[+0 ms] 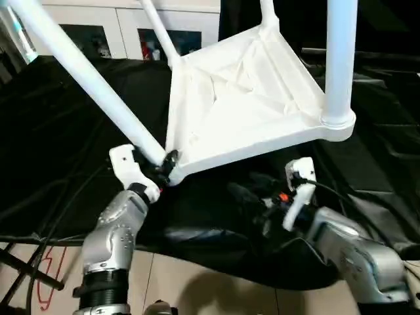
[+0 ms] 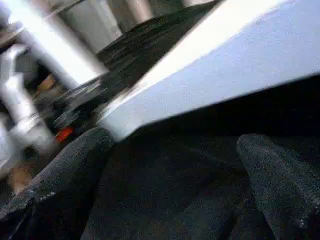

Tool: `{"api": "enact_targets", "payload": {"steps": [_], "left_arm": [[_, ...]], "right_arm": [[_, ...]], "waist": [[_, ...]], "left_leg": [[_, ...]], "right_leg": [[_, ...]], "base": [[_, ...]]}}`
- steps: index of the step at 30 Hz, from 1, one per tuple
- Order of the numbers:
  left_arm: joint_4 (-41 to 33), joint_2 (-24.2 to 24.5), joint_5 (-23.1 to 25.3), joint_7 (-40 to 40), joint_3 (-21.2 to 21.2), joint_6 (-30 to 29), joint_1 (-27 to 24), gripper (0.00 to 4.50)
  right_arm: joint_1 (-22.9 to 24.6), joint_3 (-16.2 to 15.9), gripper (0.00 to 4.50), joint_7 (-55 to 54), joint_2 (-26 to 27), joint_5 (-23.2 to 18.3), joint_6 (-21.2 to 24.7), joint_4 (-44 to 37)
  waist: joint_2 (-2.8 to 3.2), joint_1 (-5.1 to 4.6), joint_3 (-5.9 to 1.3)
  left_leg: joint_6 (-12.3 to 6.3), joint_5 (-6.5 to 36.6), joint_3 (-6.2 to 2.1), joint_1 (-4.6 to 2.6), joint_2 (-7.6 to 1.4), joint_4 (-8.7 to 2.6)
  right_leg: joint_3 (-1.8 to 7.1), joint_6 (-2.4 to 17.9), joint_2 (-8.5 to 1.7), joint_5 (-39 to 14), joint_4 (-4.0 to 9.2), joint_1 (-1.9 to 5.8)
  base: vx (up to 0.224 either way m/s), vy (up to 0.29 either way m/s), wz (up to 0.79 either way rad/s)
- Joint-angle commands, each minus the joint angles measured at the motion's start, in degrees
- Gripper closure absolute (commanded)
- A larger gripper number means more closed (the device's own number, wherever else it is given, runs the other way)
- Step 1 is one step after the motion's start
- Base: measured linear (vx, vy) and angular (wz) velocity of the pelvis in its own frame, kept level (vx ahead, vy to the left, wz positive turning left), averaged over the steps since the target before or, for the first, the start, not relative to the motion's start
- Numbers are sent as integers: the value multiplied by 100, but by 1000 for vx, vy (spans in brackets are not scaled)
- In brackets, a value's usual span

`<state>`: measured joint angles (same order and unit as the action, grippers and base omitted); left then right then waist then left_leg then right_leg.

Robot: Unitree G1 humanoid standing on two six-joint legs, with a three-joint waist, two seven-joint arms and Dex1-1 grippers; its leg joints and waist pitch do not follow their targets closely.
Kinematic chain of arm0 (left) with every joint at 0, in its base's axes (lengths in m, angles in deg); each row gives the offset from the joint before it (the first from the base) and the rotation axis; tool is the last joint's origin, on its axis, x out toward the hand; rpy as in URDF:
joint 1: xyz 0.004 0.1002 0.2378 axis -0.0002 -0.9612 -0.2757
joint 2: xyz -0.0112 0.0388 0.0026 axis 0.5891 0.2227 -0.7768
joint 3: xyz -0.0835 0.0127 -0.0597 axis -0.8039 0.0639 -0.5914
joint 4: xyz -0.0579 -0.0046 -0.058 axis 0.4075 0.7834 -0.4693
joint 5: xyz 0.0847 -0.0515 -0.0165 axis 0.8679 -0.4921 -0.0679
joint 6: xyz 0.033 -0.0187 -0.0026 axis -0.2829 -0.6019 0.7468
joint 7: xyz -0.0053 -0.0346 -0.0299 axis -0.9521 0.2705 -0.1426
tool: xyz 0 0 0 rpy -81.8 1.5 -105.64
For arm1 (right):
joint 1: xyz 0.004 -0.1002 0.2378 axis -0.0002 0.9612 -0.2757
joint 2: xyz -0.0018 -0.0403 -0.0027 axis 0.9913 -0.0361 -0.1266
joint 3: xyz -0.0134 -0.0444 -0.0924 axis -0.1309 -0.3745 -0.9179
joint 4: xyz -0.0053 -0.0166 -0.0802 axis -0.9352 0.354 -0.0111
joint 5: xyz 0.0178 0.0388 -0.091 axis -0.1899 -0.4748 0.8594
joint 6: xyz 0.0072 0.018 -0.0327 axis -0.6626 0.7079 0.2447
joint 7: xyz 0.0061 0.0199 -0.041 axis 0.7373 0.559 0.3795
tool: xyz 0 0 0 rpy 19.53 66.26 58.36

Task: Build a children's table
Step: Flip table

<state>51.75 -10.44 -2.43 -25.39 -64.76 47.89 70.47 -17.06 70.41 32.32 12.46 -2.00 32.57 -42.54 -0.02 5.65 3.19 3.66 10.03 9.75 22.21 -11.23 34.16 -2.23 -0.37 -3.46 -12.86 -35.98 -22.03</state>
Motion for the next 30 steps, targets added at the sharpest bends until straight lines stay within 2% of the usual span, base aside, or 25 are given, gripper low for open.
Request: {"api": "enact_targets", "payload": {"steps": [1,2,5,9,10,14,16,19,22,24,25,26,30], "left_arm": [[-228,-166,-456,98,33,-76,78,184],[-227,-178,-459,95,27,-82,81,184],[-274,-219,-478,95,12,-167,87,184],[-301,-234,-480,98,19,-184,73,184],[-320,-240,-485,102,29,-203,62,184],[-349,-266,-460,138,91,-272,24,184],[-357,-281,-458,148,107,-299,16,184],[-378,-296,-467,162,117,-338,16,184],[-352,-271,-464,209,134,-409,45,184],[-343,-261,-454,225,140,-422,56,184],[-344,-260,-452,224,143,-430,63,184],[-344,-259,-452,220,144,-436,68,184],[-348,-242,-445,217,150,-453,73,184]], "right_arm": [[-212,329,0,-389,140,-186,87,263],[-261,388,0,-405,205,-256,92,336],[-572,652,0,-485,565,-583,103,656],[-712,750,0,-628,694,-642,9,876],[-858,876,0,-729,831,-665,-98,1065],[-1325,1367,0,-1116,1223,-831,-496,1711],[-1479,1495,0,-1308,1311,-817,-672,1958],[-1729,1626,0,-1652,1402,-686,-972,2424],[-2058,1954,0,-1765,1576,-887,-1249,2954],[-2161,2047,0,-1758,1650,-943,-1286,3074],[-2224,2101,0,-1764,1687,-976,-1309,3146],[-2260,2117,0,-1747,1695,-985,-1322,3194],[-2359,2071,34,-1599,1666,-945,-1411,3388]], "waist": [[-66,0,-371],[-48,11,-378],[-55,13,-388],[-45,23,-396],[-51,24,-404],[-43,17,-396],[-35,22,-394],[-20,19,-410],[-28,-3,-411],[-30,-9,-416],[-10,-18,-423],[-22,-26,-420],[-32,-28,-424]], "left_leg": [[-86,641,-37,-106,-167,-382],[-61,637,-39,-114,-174,-380],[-76,560,-41,-102,-174,-380],[-67,421,-39,-100,-170,-372],[-71,406,-34,-99,-167,-368],[-19,554,-29,-116,-174,-386],[14,542,-27,-120,-172,-386],[77,434,-25,-115,-165,-377],[51,480,-18,-102,-149,-378],[21,455,-22,-96,-149,-374],[-4,423,-28,-96,-153,-369],[-31,389,-25,-95,-151,-368],[-60,376,-21,-93,-153,-363]], "right_leg": [[224,1056,-395,-195,420,216],[230,1044,-400,-160,407,217],[226,1009,-403,71,382,238],[221,1022,-400,279,363,245],[221,1039,-403,361,350,245],[218,1036,-412,52,373,224],[216,1000,-399,57,372,222],[214,975,-395,254,342,225],[212,975,-396,370,332,240],[207,955,-391,394,329,254],[208,974,-397,488,314,249],[203,974,-386,542,315,250],[202,1005,-397,552,314,261]], "base": [[0,0,0],[0,0,0],[0,0,0],[0,0,0],[0,0,0],[0,0,0],[0,0,0],[0,0,0],[0,0,0],[0,0,0],[0,0,0],[0,0,0],[0,0,0]]}}
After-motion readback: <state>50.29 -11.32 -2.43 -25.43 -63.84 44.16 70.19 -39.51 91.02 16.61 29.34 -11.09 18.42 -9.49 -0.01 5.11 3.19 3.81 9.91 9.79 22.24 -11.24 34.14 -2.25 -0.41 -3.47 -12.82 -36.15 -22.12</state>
